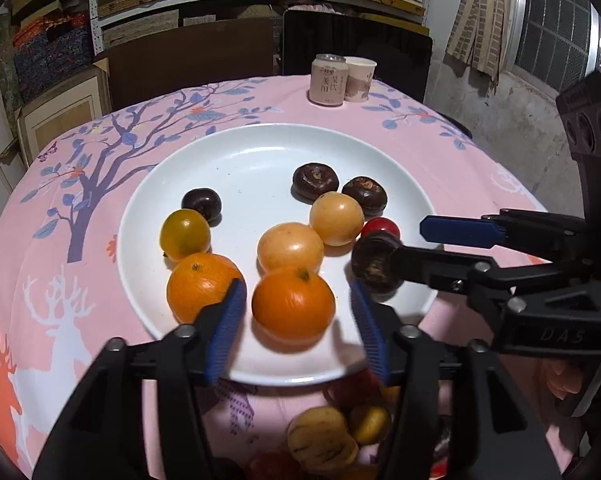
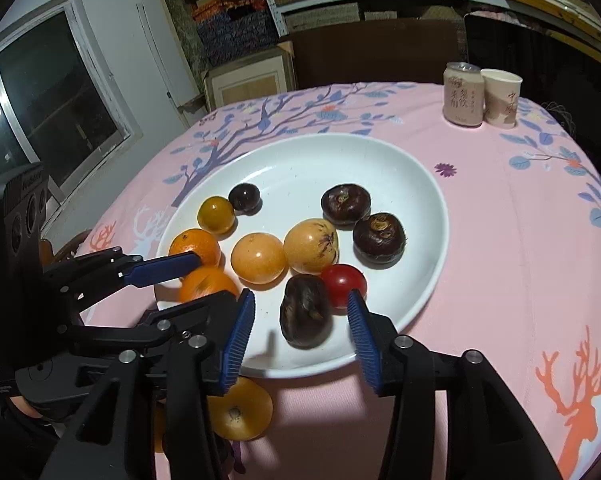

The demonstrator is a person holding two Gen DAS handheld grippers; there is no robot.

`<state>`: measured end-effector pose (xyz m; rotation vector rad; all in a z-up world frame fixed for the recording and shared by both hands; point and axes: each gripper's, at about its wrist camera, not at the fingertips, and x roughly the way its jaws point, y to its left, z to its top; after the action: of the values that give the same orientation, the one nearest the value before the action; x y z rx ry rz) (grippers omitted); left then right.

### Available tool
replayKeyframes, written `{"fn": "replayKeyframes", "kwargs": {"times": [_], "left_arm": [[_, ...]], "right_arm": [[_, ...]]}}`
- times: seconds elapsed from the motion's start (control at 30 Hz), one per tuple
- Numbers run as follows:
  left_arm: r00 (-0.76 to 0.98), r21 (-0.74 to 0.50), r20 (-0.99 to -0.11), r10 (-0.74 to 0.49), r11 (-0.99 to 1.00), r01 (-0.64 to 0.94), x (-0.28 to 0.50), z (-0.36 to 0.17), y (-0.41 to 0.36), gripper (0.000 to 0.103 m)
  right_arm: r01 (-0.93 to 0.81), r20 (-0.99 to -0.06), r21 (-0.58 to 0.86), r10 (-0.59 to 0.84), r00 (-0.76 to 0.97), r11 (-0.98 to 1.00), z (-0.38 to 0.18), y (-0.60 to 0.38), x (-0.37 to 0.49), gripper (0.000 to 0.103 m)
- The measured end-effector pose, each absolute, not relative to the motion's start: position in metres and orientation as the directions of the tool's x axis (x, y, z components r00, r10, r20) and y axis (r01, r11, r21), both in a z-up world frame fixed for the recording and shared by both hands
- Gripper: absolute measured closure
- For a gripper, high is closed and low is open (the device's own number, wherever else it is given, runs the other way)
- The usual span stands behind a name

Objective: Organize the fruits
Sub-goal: 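Carry the mandarin and dark purple fruit onto the white plate and open both tools, then grasp a red tomato with the right tool while the left tool grasps another red tomato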

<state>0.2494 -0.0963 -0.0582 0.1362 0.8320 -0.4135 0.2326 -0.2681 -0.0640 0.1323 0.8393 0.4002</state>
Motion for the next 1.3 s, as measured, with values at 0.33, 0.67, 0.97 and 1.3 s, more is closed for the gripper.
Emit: {"fn": "replayKeyframes", "kwargs": {"times": [0.33,0.67,0.97,1.3], "left_arm": [[0.690,0.029,-0.680,-0.247,0.932,0.362,0.145,-0.044,-0.040,0.012],[0.657,0.100,-0.737,-0.158,0.936,0.337,0.105,-0.080,-0.028,0.012],[0.630,0.070,-0.765,-0.134,0.955,0.288,0.114,-0.085,-0.021,0.012],[0.637,0.086,-0.761,-0.123,0.954,0.287,0.122,-0.081,-0.033,0.012]], "right_arm": [[-0.324,-0.673,0.258,0.410,0.615,0.910,-0.061,-0.271,0.139,0.049],[-0.401,-0.746,0.155,0.373,0.551,0.903,-0.088,-0.221,0.097,0.056],[-0.338,-0.779,0.202,0.360,0.514,0.919,-0.104,-0.218,0.117,0.072],[-0.316,-0.724,0.173,0.338,0.601,0.933,-0.093,-0.233,0.084,0.072]]}}
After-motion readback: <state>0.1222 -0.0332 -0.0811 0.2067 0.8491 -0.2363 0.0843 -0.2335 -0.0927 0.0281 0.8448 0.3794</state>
